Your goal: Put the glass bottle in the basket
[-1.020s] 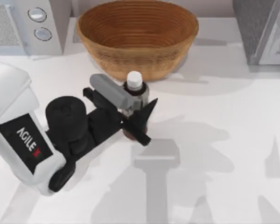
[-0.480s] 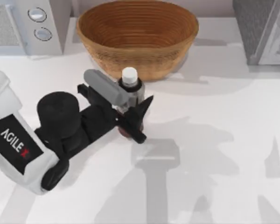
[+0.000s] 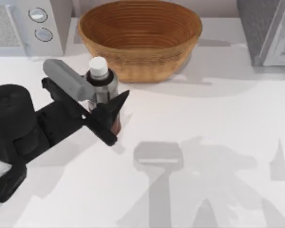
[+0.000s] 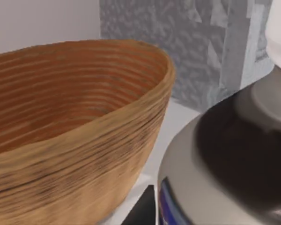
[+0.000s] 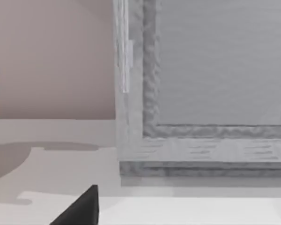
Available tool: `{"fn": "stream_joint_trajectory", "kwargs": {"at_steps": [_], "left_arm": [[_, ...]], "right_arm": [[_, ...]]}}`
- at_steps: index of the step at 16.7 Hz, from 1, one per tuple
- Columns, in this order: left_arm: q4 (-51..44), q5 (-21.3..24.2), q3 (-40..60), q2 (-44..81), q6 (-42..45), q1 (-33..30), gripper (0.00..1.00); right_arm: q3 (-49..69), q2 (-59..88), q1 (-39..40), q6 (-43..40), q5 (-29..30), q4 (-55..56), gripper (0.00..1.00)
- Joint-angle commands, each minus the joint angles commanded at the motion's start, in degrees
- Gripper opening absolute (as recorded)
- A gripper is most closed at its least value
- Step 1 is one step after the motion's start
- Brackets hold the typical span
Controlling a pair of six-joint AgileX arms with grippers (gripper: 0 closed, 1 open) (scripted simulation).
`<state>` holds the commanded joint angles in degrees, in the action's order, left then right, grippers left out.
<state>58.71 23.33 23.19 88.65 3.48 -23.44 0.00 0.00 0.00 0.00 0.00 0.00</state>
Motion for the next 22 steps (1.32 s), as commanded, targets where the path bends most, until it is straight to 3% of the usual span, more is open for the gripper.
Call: {"fn": "stream_joint_trajectory", "kwargs": {"at_steps": [8,15,18,22], "left_arm": [[-16.0,5.1,-9.3,-25.1,0.6,5.6,0.0],[-17.3,5.4,-9.8,-26.9,0.8,5.8,0.0],[-18.6,2.0,-6.1,-23.4,0.5,4.2,0.0],[-23.4,-9.3,7.4,-13.0,-0.9,0.0,0.0]], "right_arm": [[0.0,0.0,0.0,0.0,0.0,0.0,1.0],[0.0,0.0,0.0,0.0,0.0,0.0,1.0],[0.0,0.0,0.0,0.0,0.0,0.0,1.0],[0.0,0.0,0.0,0.0,0.0,0.0,1.0]]}}
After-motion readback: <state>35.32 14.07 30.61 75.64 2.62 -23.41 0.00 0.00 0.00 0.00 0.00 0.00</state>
